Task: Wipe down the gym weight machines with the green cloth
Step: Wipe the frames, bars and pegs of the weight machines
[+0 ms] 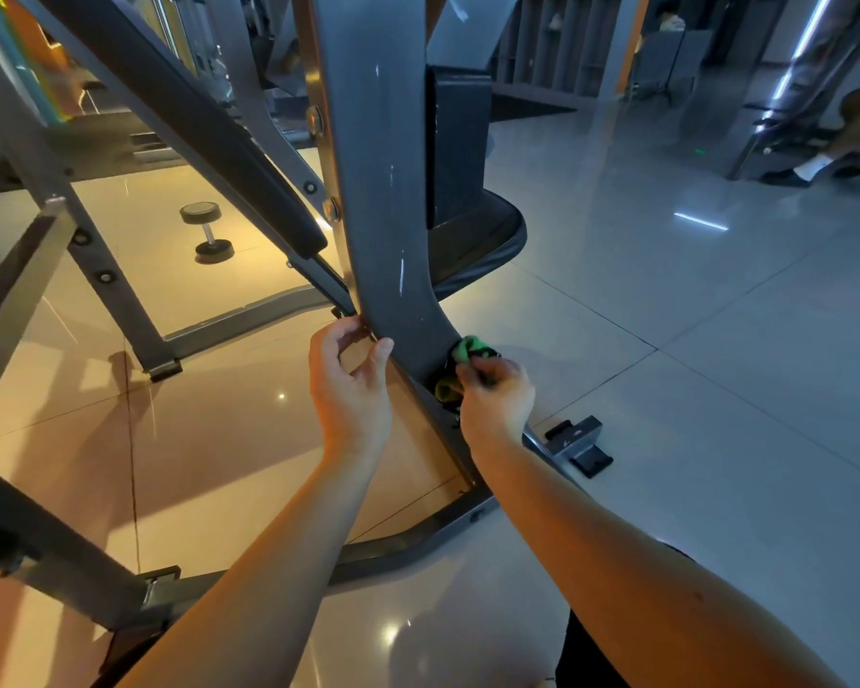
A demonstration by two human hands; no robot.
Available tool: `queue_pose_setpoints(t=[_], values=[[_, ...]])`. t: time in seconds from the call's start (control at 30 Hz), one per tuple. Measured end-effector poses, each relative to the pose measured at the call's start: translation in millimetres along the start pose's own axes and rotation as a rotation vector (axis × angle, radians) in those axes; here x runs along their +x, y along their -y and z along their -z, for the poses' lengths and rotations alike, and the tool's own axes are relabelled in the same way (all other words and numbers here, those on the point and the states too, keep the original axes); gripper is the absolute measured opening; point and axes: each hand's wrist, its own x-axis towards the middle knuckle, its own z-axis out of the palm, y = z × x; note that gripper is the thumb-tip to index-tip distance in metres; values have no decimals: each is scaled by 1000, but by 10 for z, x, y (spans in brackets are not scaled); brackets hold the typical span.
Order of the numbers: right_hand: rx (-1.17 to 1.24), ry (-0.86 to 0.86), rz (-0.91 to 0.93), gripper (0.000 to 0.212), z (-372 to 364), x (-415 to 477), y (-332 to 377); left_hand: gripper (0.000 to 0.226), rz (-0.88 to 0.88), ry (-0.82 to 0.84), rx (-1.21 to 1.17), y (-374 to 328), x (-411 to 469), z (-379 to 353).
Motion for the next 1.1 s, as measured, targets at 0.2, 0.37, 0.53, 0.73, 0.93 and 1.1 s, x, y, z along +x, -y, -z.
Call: queue_pose_setpoints(t=[0.2, 0.37, 0.53, 0.73, 0.93, 1.1], values=[[36, 93, -215, 20, -144, -378, -243, 31, -4, 22, 12, 1, 15, 18], [159, 4, -185, 25, -137, -126, -89, 31, -9, 45, 16, 15, 37, 57], [127, -123, -243, 35, -176, 105, -47, 32, -19, 44, 25, 11, 44, 37], [41, -1, -311, 18, -184, -232, -363, 32, -34, 56, 40, 30, 53, 70], [95, -120, -303, 29, -145, 78, -146, 32, -41, 59, 46, 29, 65, 66], [97, -9, -164, 28, -198, -210, -24, 31, -67, 79, 53, 24, 61, 89]])
